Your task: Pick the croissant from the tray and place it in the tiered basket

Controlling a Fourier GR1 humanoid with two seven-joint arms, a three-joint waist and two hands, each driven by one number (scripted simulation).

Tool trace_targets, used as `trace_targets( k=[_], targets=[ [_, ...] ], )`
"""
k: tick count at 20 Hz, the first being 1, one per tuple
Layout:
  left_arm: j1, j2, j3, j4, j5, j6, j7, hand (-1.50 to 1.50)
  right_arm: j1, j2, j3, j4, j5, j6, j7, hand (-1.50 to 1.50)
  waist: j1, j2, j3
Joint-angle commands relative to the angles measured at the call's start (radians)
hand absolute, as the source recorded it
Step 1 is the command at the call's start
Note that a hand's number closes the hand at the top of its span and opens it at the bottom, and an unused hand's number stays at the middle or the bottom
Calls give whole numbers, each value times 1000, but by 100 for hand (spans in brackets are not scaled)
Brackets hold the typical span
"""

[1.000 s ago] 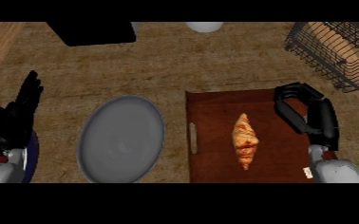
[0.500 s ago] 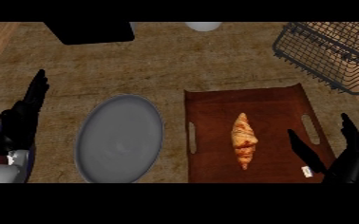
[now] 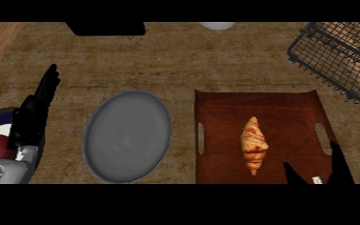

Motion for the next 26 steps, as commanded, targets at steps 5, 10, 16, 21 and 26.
trace_targets(
  k=[5,10,16,21,26],
  targets=[
    [-38,-22,-26,1,-14,-6,16,0,-104,32,36,-175,279,339,499,-150,42,3,7],
    [-63,-56,-52,14,-44,17,33,0,-234,158,106,-240,402,591,771,-150,39,-3,13],
    [-75,-47,-45,10,-52,11,56,0,-337,272,104,-193,464,770,904,-150,36,-6,16],
    [-61,-37,-17,45,-36,-18,12,0,-383,275,87,-118,448,777,906,-150,35,-5,17],
    [-46,-57,-34,14,-58,1,33,0,-400,276,76,-136,448,847,906,-150,30,-10,18]
  ],
)
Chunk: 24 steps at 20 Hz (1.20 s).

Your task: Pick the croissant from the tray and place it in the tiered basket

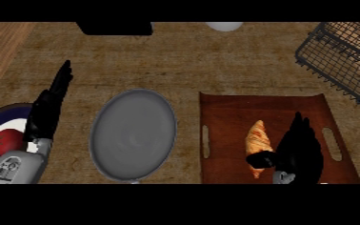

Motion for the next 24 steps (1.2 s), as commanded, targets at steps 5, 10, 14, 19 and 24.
trace_targets(
  k=[5,10,14,19,24],
  targets=[
    [40,-13,0,-9,-16,5,-18,0,-48,9,28,65,57,117,242,-150,1,-2,1],
    [-10,-9,19,9,-16,-1,12,0,-77,9,51,99,92,160,242,-150,-6,-1,1],
    [-8,-5,29,8,-6,-24,7,0,-74,9,48,120,91,111,242,-150,-4,-1,2],
    [22,-35,9,-12,-28,-2,-11,0,-57,9,43,180,70,75,242,-150,2,0,2],
    [-5,-17,33,1,-22,-23,14,0,-78,9,5,194,49,80,242,-150,-6,0,2]
  ],
)
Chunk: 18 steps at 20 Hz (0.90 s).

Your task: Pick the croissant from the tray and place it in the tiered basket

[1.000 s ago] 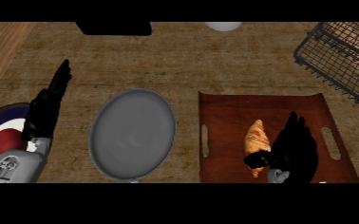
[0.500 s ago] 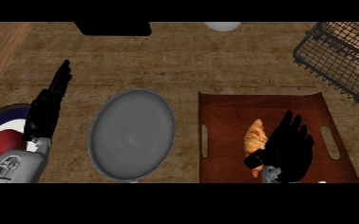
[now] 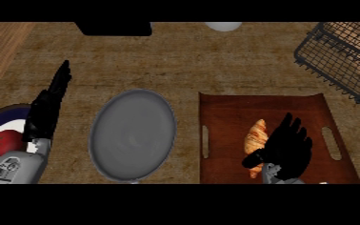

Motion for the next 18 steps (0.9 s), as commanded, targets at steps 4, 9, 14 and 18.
trace_targets(
  k=[4,9,14,18],
  targets=[
    [36,-26,-12,-6,-16,3,-20,0,9,7,9,18,-19,14,235,-150,-3,-2,1],
    [71,-1,18,-21,3,-25,-32,0,9,7,1,39,-33,11,236,-150,4,-3,1],
    [20,-6,30,28,-7,-44,-44,0,-50,7,-9,130,-80,-58,236,-150,0,1,1],
    [-8,-15,28,-11,-18,-29,24,0,-107,7,-31,177,-122,-50,236,-150,1,0,2]
  ],
)
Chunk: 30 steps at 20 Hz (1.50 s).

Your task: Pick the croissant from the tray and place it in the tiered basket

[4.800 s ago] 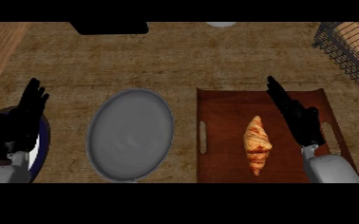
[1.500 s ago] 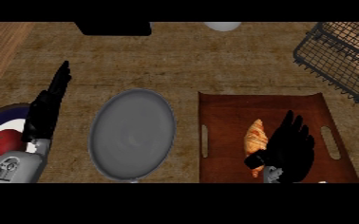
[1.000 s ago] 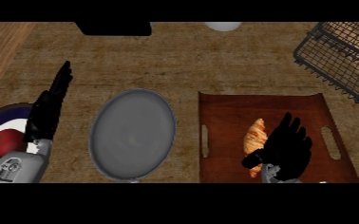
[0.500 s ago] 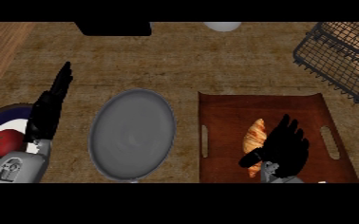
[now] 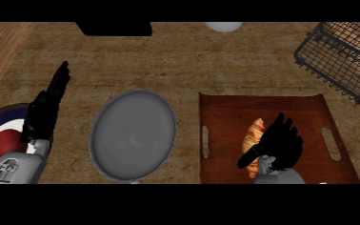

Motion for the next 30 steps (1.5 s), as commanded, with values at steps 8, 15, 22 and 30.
trace_targets(
  k=[8,15,22,30],
  targets=[
    [-35,-23,-5,-15,-24,-1,59,0,-57,1,86,157,-88,75,187,150,1,6,4],
    [29,-33,-6,-50,-52,1,23,0,-68,1,81,126,-85,-71,186,150,-1,2,4],
    [-42,-9,28,-28,-33,-40,53,0,-357,1,-53,214,-151,-68,131,150,19,12,5],
    [-61,-54,-10,-13,-47,-35,40,0,-739,-60,-328,430,-144,-275,-154,150,74,39,6]
  ],
)
